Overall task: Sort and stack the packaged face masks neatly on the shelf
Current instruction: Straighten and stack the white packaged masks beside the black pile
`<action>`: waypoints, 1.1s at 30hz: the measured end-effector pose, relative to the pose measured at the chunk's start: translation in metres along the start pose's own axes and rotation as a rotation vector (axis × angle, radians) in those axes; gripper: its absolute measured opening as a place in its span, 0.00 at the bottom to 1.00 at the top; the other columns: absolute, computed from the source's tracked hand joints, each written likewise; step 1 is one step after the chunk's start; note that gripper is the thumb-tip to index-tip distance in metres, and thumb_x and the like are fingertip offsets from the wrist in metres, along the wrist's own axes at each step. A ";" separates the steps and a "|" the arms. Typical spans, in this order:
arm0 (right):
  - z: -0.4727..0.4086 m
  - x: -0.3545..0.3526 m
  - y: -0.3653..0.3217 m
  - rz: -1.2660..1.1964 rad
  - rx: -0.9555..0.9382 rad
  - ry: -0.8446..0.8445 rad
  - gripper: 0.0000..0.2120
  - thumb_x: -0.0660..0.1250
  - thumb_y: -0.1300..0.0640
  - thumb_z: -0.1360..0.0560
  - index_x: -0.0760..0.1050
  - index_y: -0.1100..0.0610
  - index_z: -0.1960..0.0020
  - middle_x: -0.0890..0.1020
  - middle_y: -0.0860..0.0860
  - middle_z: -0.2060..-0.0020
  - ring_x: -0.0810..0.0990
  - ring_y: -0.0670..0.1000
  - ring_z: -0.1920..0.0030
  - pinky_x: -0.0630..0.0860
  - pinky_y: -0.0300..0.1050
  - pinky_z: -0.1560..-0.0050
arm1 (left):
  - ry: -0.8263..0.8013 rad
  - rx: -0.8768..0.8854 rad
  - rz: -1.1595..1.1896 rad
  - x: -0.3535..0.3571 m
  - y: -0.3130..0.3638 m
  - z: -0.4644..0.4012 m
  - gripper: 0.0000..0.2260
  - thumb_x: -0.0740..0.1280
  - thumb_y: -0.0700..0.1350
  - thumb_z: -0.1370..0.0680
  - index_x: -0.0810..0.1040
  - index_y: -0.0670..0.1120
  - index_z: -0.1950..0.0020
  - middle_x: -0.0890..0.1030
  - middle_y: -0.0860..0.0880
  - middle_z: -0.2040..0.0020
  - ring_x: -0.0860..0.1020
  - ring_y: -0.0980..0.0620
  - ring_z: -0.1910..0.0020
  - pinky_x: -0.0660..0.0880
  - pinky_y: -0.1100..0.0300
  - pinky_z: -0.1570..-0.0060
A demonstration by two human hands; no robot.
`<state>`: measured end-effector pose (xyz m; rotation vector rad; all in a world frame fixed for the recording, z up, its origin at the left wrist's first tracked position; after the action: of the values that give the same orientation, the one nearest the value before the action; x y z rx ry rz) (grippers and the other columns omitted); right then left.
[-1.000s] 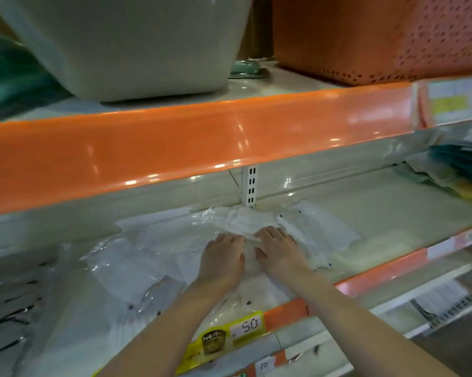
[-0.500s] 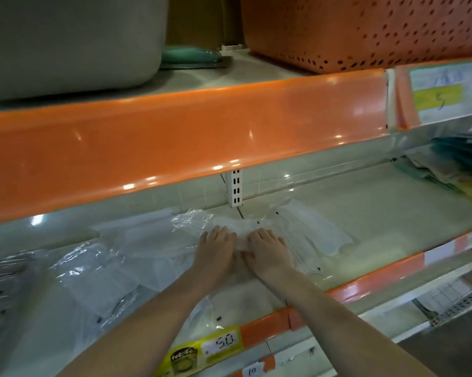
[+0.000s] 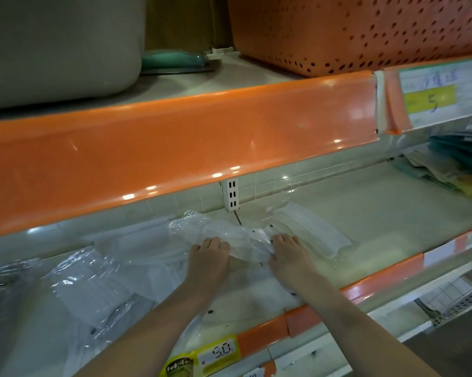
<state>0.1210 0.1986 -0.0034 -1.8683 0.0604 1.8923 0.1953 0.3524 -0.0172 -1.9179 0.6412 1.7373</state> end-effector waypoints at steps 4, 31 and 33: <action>-0.008 -0.029 0.008 -0.135 0.064 0.078 0.10 0.56 0.58 0.21 0.67 0.55 0.62 0.76 0.52 0.64 0.77 0.58 0.59 0.67 0.44 0.65 | -0.076 -0.090 0.272 -0.015 0.002 0.004 0.19 0.58 0.39 0.22 0.68 0.46 0.31 0.70 0.48 0.31 0.65 0.49 0.30 0.61 0.55 0.34; 0.034 -0.047 -0.082 -0.704 -0.239 0.341 0.11 0.64 0.64 0.23 0.78 0.48 0.52 0.81 0.43 0.58 0.78 0.40 0.59 0.72 0.28 0.59 | 0.369 -0.699 1.729 -0.052 -0.083 0.082 0.06 0.65 0.30 0.26 0.74 0.35 0.51 0.79 0.37 0.56 0.80 0.46 0.60 0.78 0.56 0.62; 0.047 -0.032 -0.104 -0.605 -0.414 0.255 0.04 0.66 0.54 0.25 0.78 0.49 0.51 0.79 0.44 0.55 0.76 0.43 0.55 0.72 0.34 0.55 | 0.434 -0.740 1.778 -0.052 -0.095 0.094 0.04 0.64 0.29 0.26 0.73 0.36 0.56 0.78 0.38 0.60 0.80 0.48 0.62 0.78 0.60 0.65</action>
<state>0.1130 0.2978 0.0611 -2.0660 -0.7770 1.3077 0.1772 0.4866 0.0297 -2.2378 2.7973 2.6364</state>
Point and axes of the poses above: each hand's wrist, its own z-axis away from the middle knuckle, its own x-axis out of the palm, y = z × x, the point moved 5 cm from there along -z, towards the middle knuckle
